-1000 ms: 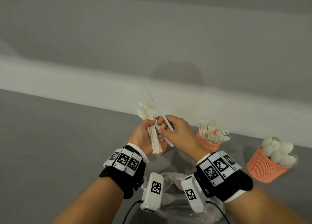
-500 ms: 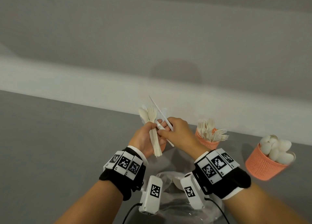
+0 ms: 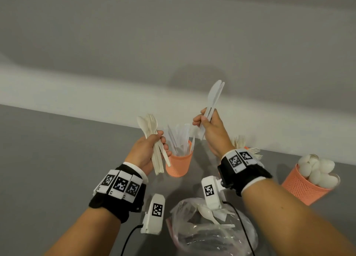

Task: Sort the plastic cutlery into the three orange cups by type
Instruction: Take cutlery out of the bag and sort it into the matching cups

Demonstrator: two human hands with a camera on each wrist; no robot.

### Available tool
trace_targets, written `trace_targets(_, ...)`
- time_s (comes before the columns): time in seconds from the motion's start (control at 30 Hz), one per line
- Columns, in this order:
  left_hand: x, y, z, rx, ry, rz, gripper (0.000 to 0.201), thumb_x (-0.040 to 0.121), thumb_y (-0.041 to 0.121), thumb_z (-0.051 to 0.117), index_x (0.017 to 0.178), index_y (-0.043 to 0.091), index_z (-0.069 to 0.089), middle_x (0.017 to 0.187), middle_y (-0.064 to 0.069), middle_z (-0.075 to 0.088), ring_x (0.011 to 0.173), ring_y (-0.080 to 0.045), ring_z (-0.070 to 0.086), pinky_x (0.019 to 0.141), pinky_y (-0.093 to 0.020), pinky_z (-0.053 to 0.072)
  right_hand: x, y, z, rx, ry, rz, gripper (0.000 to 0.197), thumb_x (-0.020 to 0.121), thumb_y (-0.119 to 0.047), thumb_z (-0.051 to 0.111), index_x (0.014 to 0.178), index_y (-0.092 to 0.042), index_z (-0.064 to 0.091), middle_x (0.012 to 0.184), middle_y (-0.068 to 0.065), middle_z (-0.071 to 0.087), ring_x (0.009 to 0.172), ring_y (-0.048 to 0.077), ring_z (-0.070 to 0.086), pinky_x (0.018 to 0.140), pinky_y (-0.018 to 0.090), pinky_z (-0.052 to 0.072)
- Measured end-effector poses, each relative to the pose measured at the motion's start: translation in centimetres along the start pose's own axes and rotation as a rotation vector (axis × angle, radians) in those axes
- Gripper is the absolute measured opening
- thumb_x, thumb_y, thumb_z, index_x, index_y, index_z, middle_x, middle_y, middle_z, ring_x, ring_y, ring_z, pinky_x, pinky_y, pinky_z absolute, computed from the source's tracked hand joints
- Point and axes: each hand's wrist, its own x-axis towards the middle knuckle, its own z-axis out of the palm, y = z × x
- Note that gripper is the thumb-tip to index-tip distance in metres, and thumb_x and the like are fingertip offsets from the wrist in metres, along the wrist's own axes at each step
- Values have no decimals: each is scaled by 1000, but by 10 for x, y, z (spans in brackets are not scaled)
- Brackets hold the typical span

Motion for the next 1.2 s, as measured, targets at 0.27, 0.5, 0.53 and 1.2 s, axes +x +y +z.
trace_targets(0.27,-2,0,2,14,-105,-9,14,95,11,41,87,11,52,60,-2,54,48,-14,52,49,-27,51,12,30,21,125,-173,227,9,96,-13,44,99,-8,52,88,5,60,88,18,59,89,30,49)
trace_targets(0.5,-4,-6,5,40,-274,12,15,94,18,41,100,18,54,68,-2,62,61,-17,62,64,-34,54,10,49,21,-49,-246,314,17,96,-18,43,83,-16,54,79,3,59,80,22,55,83,38,43)
trace_targets(0.53,-5,-7,6,48,-288,18,16,95,18,40,102,18,54,67,-1,61,62,-17,61,63,-34,54,10,48,22,-16,-282,339,6,91,-20,49,87,-17,53,81,4,59,78,21,55,82,38,43)
trace_targets(1.2,-33,-32,69,266,-319,-42,26,98,20,39,105,6,60,65,-3,71,58,-13,68,55,-25,56,-70,-37,-31,-399,38,-192,22,81,-7,66,99,-18,58,82,-2,48,67,0,46,64,11,43)
